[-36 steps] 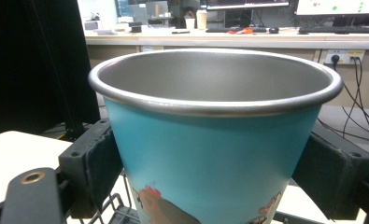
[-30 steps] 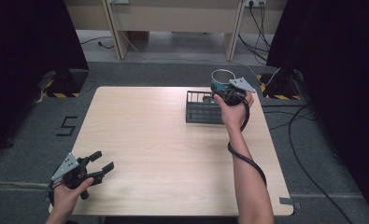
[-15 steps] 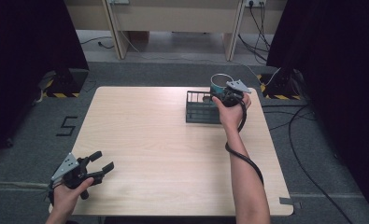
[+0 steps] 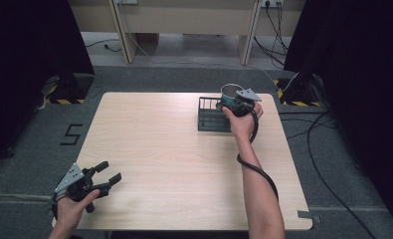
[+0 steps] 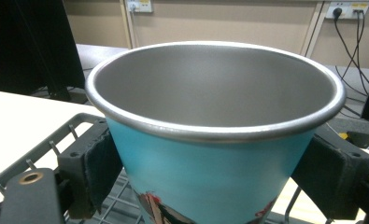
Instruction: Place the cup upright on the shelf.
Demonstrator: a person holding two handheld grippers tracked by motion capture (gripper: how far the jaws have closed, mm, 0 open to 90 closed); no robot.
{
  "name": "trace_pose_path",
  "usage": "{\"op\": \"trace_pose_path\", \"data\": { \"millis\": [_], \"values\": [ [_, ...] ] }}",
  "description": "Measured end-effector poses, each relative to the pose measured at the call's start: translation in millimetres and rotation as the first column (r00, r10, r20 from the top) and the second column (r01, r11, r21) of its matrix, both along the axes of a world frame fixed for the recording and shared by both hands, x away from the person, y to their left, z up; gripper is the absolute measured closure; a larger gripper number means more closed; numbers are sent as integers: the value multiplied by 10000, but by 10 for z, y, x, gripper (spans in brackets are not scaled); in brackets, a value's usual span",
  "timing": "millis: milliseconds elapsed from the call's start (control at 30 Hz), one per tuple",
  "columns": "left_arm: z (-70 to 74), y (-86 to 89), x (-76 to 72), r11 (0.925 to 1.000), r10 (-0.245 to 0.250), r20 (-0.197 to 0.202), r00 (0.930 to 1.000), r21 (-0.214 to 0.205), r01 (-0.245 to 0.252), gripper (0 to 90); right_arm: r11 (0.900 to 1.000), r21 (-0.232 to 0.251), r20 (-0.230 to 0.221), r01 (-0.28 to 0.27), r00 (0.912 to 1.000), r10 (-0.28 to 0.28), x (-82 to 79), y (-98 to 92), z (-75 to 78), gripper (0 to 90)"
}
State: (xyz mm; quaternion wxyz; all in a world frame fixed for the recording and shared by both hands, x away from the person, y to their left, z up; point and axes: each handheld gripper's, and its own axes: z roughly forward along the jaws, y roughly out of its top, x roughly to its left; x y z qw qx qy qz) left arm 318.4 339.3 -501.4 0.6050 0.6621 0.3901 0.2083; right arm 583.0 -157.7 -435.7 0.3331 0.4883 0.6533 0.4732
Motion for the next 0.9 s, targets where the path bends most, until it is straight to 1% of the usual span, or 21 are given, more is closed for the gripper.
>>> {"op": "trace_pose_path", "data": {
  "millis": [233,433,567,633,667,700,900],
  "values": [
    [0,-1,0,10000,-17,4,10000,2,17,207,9998,-184,-322,-10,9995,4,23,24,-61,160],
    [0,-3,0,10000,-35,1,10000,6,35,207,9997,-239,-316,-106,9995,98,24,31,-72,157],
    [0,-7,0,10000,-48,-9,10000,28,48,207,9999,5,-413,-122,9991,123,-2,18,-95,143],
    [0,-9,0,10000,-52,-3,10000,37,52,207,10000,0,-472,-66,9989,66,-25,18,-120,149],
    [0,-10,-1,10000,-57,7,10000,32,57,207,10000,-47,-429,-9,9991,7,-36,18,-134,149],
    [1,-11,-1,10000,-56,11,10000,15,56,207,10000,18,-425,-67,9991,68,-54,15,-150,148],
    [-1,-14,2,10000,-43,4,10000,16,43,207,9999,125,-376,-11,9993,16,-121,-3,-173,151]
  ]
}}
